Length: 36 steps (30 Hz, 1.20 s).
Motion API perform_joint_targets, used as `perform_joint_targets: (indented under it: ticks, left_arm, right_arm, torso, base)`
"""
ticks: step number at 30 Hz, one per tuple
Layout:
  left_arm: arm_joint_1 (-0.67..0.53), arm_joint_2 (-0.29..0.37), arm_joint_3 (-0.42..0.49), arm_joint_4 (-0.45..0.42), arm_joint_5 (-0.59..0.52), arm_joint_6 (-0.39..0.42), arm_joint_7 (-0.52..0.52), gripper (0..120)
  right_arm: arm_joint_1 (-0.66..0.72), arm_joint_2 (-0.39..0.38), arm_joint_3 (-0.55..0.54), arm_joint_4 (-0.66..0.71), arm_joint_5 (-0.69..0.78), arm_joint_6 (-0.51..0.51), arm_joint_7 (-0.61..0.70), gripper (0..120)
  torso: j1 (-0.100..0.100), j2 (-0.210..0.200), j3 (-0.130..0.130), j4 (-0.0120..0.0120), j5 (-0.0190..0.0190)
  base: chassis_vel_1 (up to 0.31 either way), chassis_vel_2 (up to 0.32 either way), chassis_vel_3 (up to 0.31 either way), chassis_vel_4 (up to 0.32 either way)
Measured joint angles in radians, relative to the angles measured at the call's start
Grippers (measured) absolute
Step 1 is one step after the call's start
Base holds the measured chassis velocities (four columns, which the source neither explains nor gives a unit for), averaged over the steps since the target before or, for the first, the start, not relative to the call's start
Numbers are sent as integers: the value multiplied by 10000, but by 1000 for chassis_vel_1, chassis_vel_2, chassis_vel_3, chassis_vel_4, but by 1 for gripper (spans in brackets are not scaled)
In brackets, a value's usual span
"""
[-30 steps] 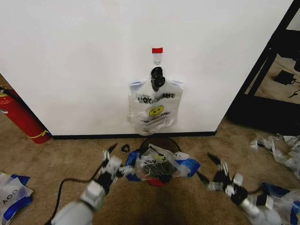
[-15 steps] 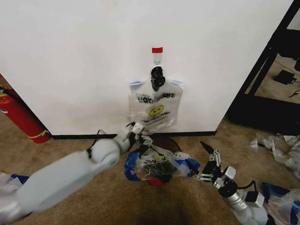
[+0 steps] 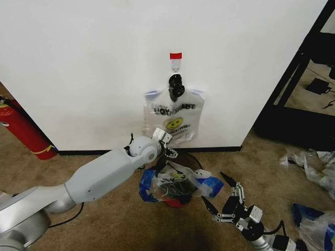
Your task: Pick up the garbage bag from the wall and place it over the trash bin.
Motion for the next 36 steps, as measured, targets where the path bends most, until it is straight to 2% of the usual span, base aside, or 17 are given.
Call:
perform_joint_targets:
  ticks: [2, 5, 7, 11, 13, 14, 17, 18, 23, 28, 29, 32, 35, 36]
  left_arm:
    - [-60, 7, 207, 66, 7, -22, 2, 90]
    - [-109, 25, 550, 117, -7, -43, -65, 77]
    - [-137, 24, 715, 162, -8, -52, -73, 74]
    - [-161, -95, 1087, 357, 21, -69, -149, 56]
    - [-161, -212, 1176, 416, -196, -76, -513, 48]
    - [-161, -212, 1176, 416, -196, -76, -513, 48]
    - [-161, -315, 1241, 385, -884, -87, -1270, 36]
    - [-161, -313, 1273, 301, -1244, -90, -1653, 30]
    - [-58, -167, 1207, -149, -2177, -96, -2783, 15]
    - [409, 150, 572, -977, -3369, -111, -4376, 4]
    - [409, 150, 572, -977, -3369, -111, -4376, 4]
    - [1147, 326, -492, -1797, -4366, -123, -5485, 0]
    - [2260, 542, -1696, -2747, -4897, -119, -6005, 0]
    - [2260, 542, -1696, -2747, -4897, -119, -6005, 0]
  right_arm:
    - [-29, 35, -32, 2, -66, 2, -8, 100]
    - [-31, 48, -33, 3, -93, 5, -13, 100]
    - [-35, 54, -30, 3, -94, 5, -13, 100]
    - [-127, 90, -22, 53, -94, 32, -13, 100]
    - [-216, 105, -20, 76, -94, 86, -20, 100]
    - [-216, 105, -20, 76, -94, 86, -20, 100]
    - [-333, 125, -13, 79, -91, 208, -95, 100]
    - [-379, 134, -13, 78, -87, 253, -130, 100]
    - [-446, 139, -56, 80, -71, 324, -182, 100]
    - [-318, 139, -203, 28, -64, 341, -220, 100]
    - [-318, 139, -203, 28, -64, 341, -220, 100]
    - [-239, 145, -308, -63, -67, 341, -324, 100]
    - [-169, 146, -367, -169, -70, 354, -450, 100]
    - [-169, 146, -367, -169, -70, 354, -450, 100]
  torso:
    - [0, 0, 0, -3, 0]
    - [0, 0, 0, -1, -1]
    - [0, 0, 0, 0, 0]
    - [0, 0, 0, -1, -1]
    - [0, 0, 0, -2, -1]
    - [0, 0, 0, -2, -1]
    - [0, 0, 0, -4, -1]
    - [0, 0, 0, -3, 0]
    - [0, 0, -1, -3, -1]
    - [0, 0, -1, 0, -1]
    - [0, 0, -1, 0, -1]
    - [0, 0, -1, -4, 0]
    - [0, 0, 0, 3, -2]
    - [0, 0, 0, 3, -2]
  base:
    - [0, 0, 0, 0]
    - [0, 0, 0, 0]
    - [0, 0, 0, 0]
    - [0, 0, 0, 0]
    - [0, 0, 0, 0]
    - [0, 0, 0, 0]
    - [0, 0, 0, 0]
    - [0, 0, 0, 0]
    - [0, 0, 0, 0]
    - [0, 0, 0, 0]
    - [0, 0, 0, 0]
    - [0, 0, 0, 0]
    - [0, 0, 0, 0]
    - [0, 0, 0, 0]
